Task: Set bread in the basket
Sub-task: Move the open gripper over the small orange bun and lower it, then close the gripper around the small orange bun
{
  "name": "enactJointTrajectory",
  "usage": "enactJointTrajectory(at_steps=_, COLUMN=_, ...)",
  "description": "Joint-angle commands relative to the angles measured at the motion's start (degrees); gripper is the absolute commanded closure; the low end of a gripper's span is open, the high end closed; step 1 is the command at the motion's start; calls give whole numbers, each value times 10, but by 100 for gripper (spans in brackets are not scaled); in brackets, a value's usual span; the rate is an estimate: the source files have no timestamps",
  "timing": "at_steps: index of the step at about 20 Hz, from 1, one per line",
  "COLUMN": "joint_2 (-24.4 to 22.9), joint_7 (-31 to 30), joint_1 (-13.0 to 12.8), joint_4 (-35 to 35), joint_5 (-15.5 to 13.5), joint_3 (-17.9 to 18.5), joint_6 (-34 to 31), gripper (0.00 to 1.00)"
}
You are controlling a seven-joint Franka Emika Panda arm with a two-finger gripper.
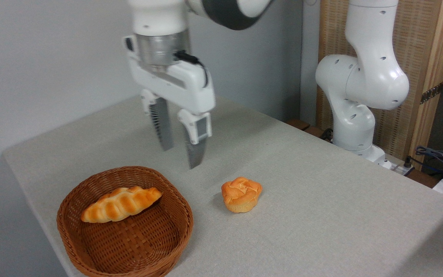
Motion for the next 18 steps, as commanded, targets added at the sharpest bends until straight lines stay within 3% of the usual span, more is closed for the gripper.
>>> enactJointTrajectory(at_steps=1, joint_2=-90, joint_7=108, joint_1=-3, joint_4=-119, joint_5=-3, joint_3=10, joint_6=29, gripper=0)
enactJointTrajectory(at_steps=4, joint_2=-93, joint_7=179, joint_1=-3, joint_4=-147, joint_5=-3, joint_3=16, joint_6=23, gripper=0)
enactJointTrajectory(at_steps=8, joint_2=-89, joint_7=198, joint_1=-3, joint_4=-178, joint_5=-1, joint_3=21, joint_6=30, gripper=0)
enactJointTrajectory(at_steps=12, joint_2=-82, joint_7=200, joint_1=-3, joint_4=-194, joint_5=69, joint_3=36, joint_6=32, gripper=0)
enactJointTrajectory(at_steps=18, joint_2=-73, joint_7=202, joint_1=-5, joint_4=-219, joint_5=77, joint_3=37, joint_6=70, gripper=0)
